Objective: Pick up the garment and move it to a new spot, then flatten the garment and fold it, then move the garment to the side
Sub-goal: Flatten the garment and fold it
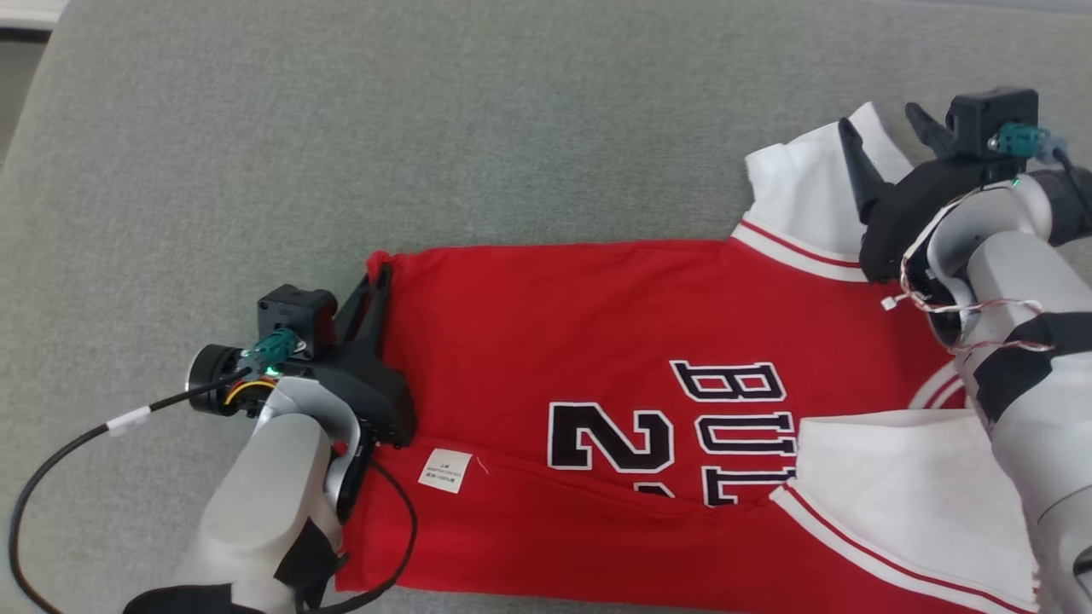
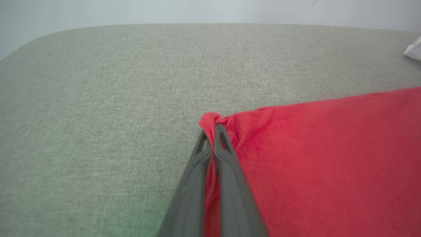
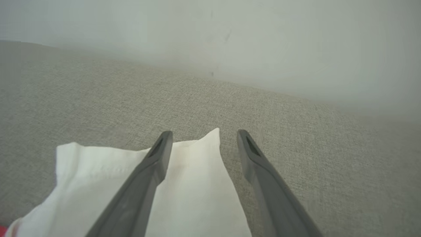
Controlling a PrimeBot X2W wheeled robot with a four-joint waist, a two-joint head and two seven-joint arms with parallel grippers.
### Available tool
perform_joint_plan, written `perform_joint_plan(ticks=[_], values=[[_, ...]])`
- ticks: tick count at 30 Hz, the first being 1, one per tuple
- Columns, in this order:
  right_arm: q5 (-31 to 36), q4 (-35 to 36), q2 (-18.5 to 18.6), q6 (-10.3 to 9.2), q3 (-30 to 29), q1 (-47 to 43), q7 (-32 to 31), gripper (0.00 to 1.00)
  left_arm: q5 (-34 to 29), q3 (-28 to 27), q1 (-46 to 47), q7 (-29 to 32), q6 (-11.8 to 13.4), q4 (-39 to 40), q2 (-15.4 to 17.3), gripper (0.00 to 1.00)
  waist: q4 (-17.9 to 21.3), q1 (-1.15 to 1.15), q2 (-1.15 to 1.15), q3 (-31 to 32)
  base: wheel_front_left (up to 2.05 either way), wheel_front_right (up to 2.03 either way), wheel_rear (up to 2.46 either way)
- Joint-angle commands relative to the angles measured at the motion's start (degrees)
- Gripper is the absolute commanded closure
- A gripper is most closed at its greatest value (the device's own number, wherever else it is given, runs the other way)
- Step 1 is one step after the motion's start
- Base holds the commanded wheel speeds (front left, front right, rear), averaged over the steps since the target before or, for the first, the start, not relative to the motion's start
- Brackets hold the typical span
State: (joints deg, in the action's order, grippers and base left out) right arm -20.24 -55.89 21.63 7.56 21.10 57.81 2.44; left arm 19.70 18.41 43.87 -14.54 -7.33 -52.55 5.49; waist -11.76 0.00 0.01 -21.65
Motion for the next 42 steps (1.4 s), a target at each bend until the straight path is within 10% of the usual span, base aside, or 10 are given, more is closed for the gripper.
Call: perform_joint_plan(ticks=[1,5,7,8,9,10,26,42], values=[[0.22,-2.08,0.43,-0.15,0.51,1.61,-0.86,0.00,0.24,0.64,0.95,-0.45,-0.07,0.08,-0.65,1.00,-1.98,0.00,-0.01,-1.67,0.00,0.00,0.00],[-0.15,-5.76,0.44,-0.15,0.75,3.94,-2.23,0.00,0.71,1.58,1.53,-0.58,-0.09,0.12,-1.25,1.00,-2.74,0.00,-0.01,-2.30,0.00,0.00,0.00],[0.09,-6.94,0.70,-0.15,1.13,4.76,-1.69,0.36,1.01,1.86,2.02,-0.65,-0.11,0.19,-1.38,1.00,-2.92,0.00,-0.01,-2.51,0.00,0.00,0.00],[0.41,-7.73,0.88,-0.15,1.30,5.01,-1.57,0.71,1.02,1.97,2.27,-0.68,-0.11,0.23,-1.42,1.00,-2.96,0.00,-0.01,-2.60,0.00,0.00,0.00],[0.41,-7.73,0.88,-0.15,1.30,5.01,-1.57,0.71,1.02,1.97,2.27,-0.68,-0.11,0.23,-1.42,1.00,-2.96,0.00,-0.01,-2.60,0.00,0.00,0.00],[0.35,-8.46,0.84,-0.15,1.20,5.19,-1.35,1.00,1.11,2.01,2.44,-0.70,-0.12,0.30,-1.48,1.00,-2.99,0.00,-0.01,-2.66,0.00,0.00,0.00],[4.87,-12.93,1.30,-0.15,-5.95,7.50,12.68,1.00,-1.50,-2.99,-1.71,-0.67,1.12,9.27,0.70,1.00,-0.23,0.00,-0.01,0.37,0.00,0.00,0.00],[4.09,13.40,-5.60,-0.15,-16.87,-19.24,12.76,1.00,-1.50,-7.31,-14.60,-0.68,-0.05,13.70,4.72,1.00,8.00,0.00,-0.01,10.69,0.00,0.00,0.00]])
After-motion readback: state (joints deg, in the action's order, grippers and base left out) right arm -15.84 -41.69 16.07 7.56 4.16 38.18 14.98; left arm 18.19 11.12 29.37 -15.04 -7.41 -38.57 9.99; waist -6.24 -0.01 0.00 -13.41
